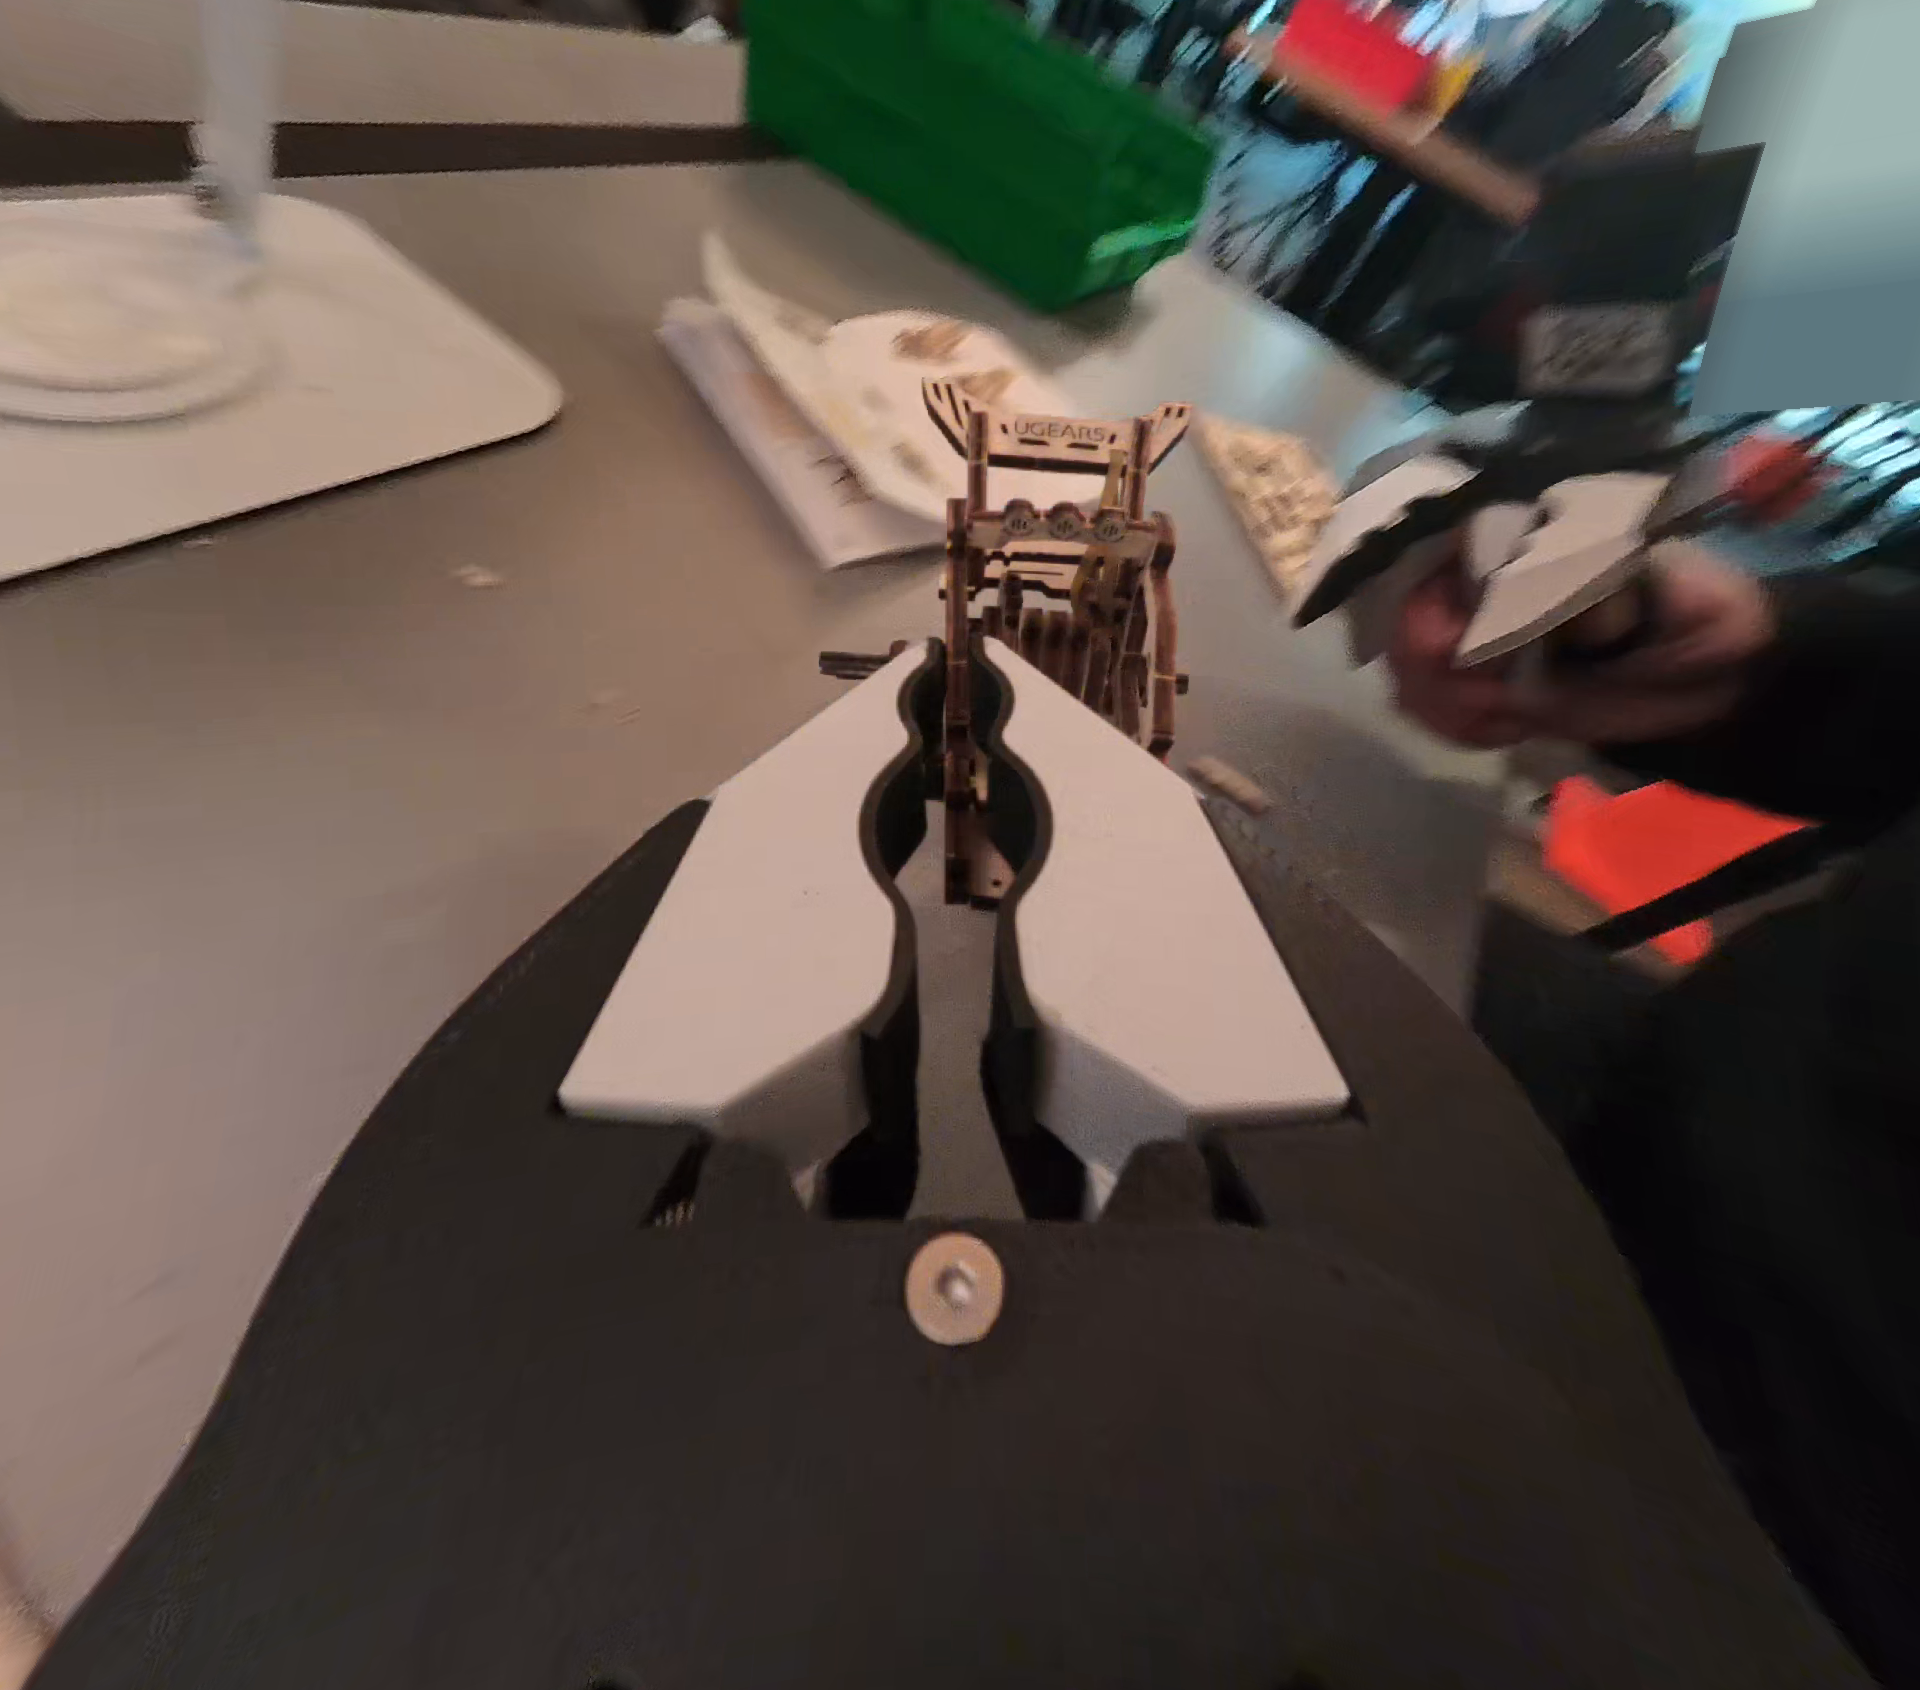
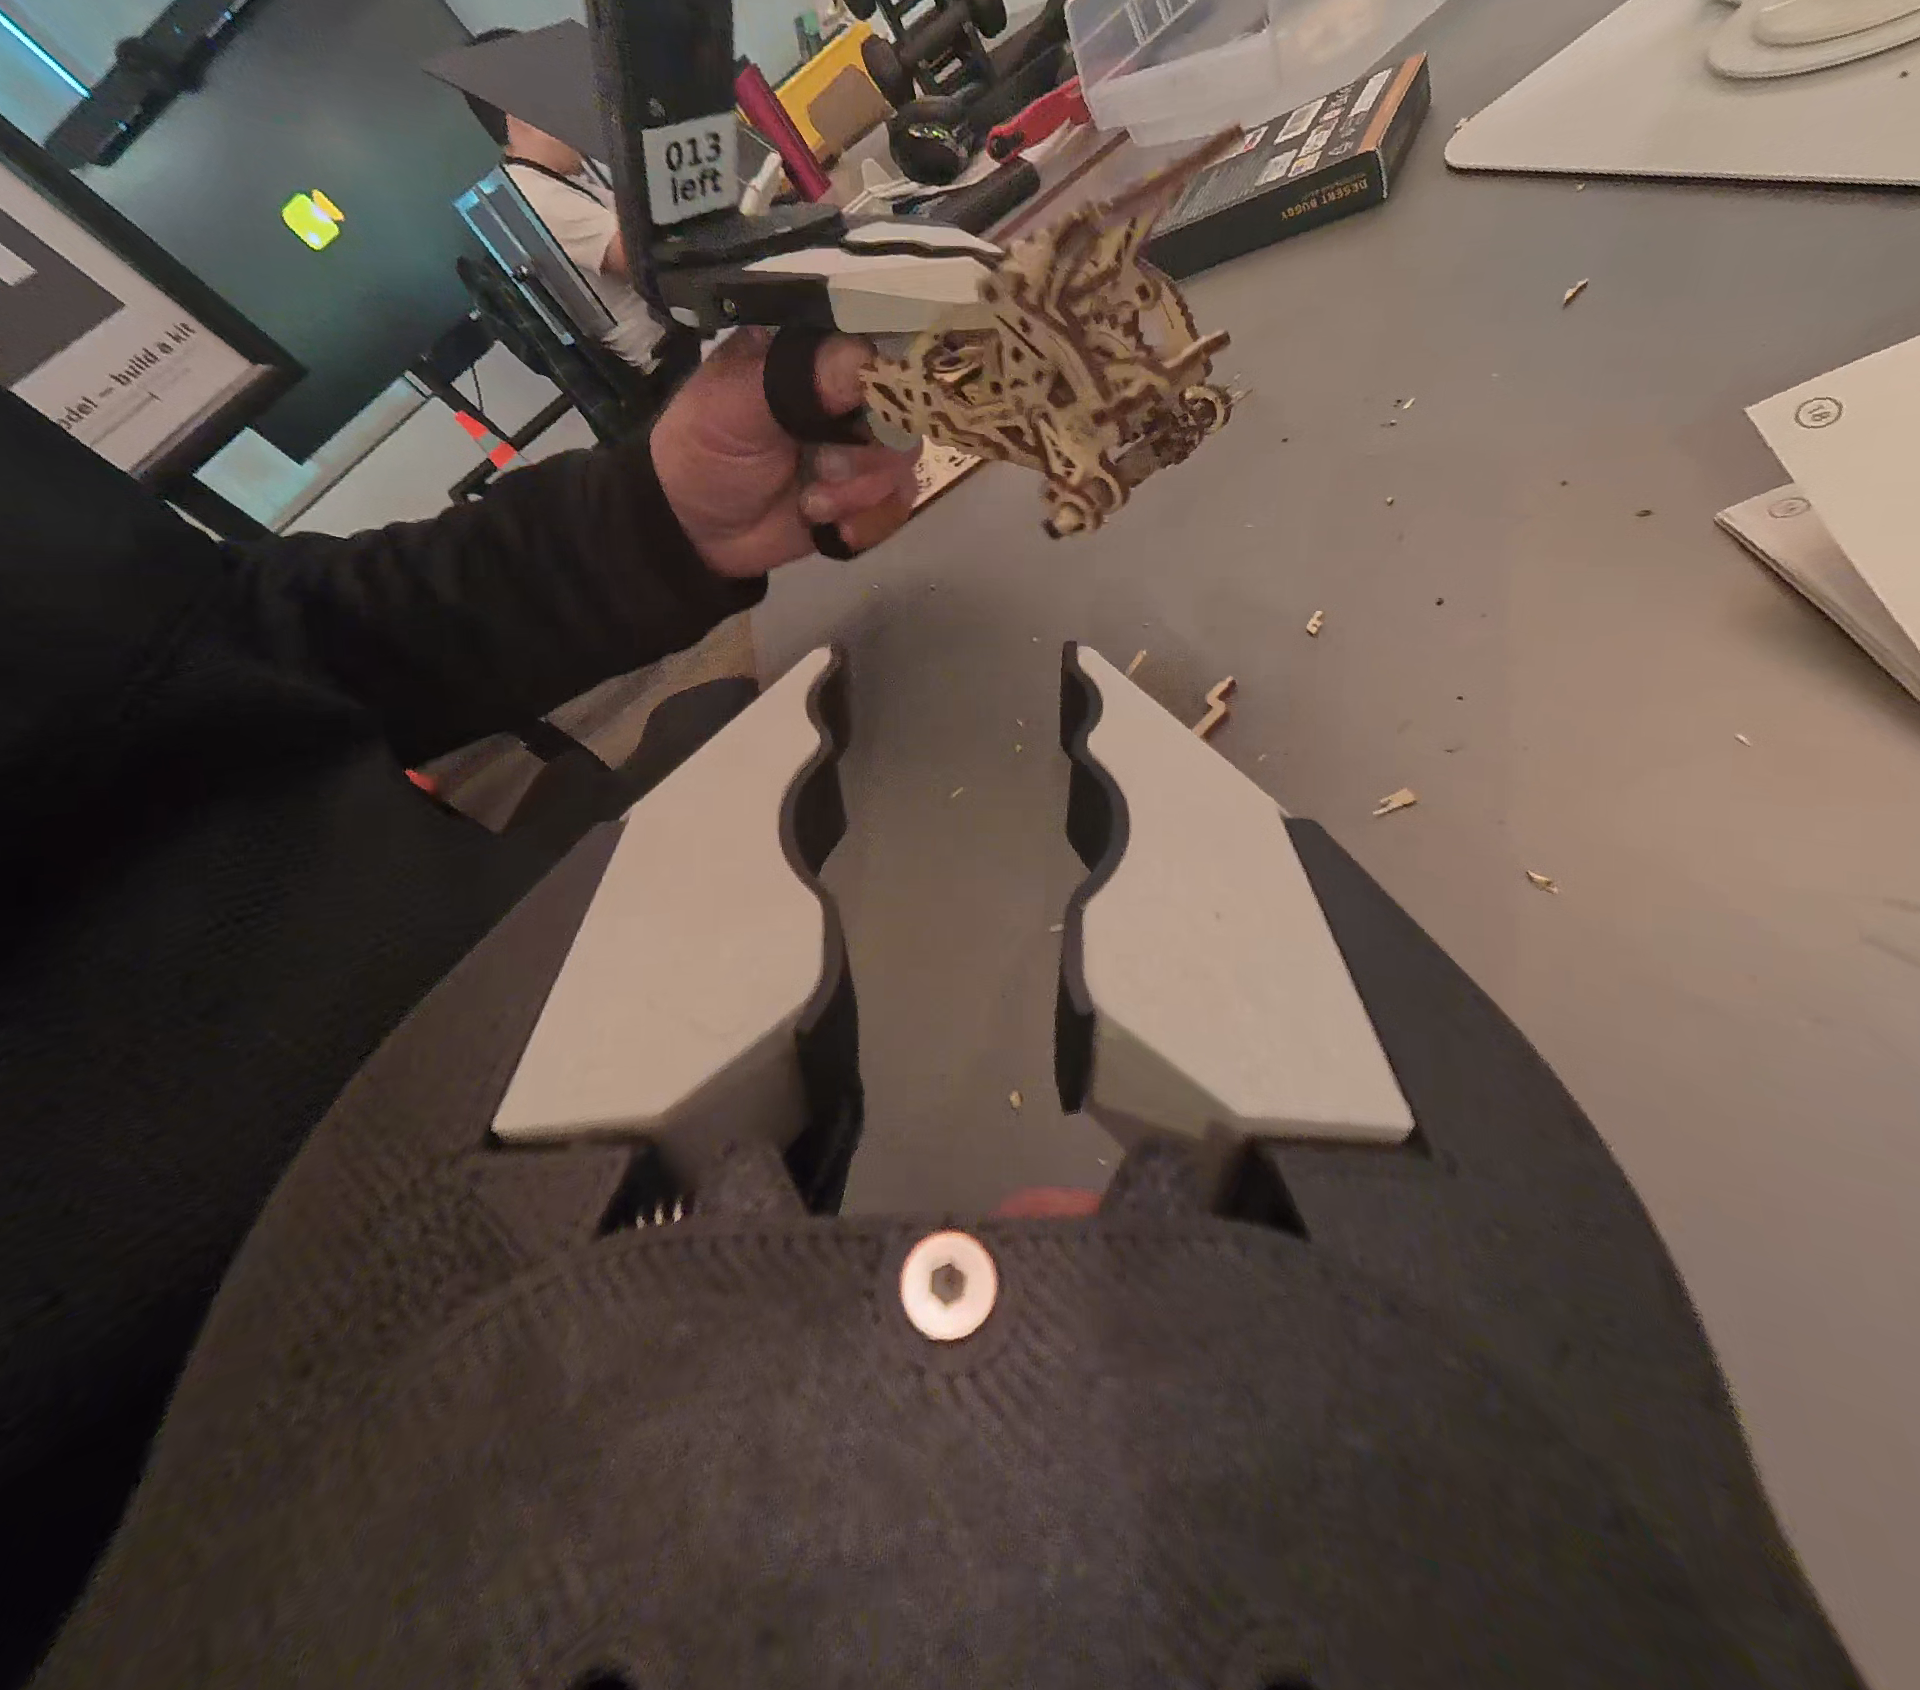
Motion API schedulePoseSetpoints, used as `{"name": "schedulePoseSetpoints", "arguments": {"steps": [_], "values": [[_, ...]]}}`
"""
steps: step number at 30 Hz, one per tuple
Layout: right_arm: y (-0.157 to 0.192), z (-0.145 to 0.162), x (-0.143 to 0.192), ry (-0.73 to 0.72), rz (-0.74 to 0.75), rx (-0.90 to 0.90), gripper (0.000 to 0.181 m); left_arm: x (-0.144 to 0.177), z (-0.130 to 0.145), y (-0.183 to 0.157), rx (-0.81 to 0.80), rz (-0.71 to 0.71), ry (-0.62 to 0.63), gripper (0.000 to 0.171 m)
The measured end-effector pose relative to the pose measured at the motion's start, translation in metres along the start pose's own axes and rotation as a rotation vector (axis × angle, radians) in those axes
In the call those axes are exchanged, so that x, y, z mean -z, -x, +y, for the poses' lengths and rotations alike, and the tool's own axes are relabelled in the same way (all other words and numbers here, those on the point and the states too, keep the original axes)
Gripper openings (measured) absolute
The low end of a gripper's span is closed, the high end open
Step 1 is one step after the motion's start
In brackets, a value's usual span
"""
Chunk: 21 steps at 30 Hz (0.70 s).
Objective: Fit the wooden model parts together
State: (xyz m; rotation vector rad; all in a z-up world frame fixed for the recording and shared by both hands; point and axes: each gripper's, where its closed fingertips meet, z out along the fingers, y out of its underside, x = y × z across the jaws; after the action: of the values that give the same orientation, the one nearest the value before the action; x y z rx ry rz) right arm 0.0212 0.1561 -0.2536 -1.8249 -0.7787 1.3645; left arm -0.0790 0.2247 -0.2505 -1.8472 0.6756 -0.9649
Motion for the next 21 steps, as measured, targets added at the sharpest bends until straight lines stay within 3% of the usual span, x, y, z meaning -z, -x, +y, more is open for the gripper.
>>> {"name": "schedulePoseSetpoints", "arguments": {"steps": [5,10,18,21], "values": [[-0.002,0.007,-0.003,0.044,0.031,0.044,0.038,0.008,0.029,0.034,-0.109,-0.242,0.155,0.000],[-0.004,0.011,-0.004,0.072,0.060,0.077,0.038,0.010,0.052,0.046,-0.183,-0.378,0.240,0.000],[-0.015,0.018,0.000,0.120,0.143,0.153,0.040,0.006,0.068,0.029,-0.128,-0.347,0.250,0.003],[-0.020,0.016,0.005,0.114,0.169,0.161,0.041,0.013,0.060,0.031,-0.102,-0.356,0.216,0.021]]}}
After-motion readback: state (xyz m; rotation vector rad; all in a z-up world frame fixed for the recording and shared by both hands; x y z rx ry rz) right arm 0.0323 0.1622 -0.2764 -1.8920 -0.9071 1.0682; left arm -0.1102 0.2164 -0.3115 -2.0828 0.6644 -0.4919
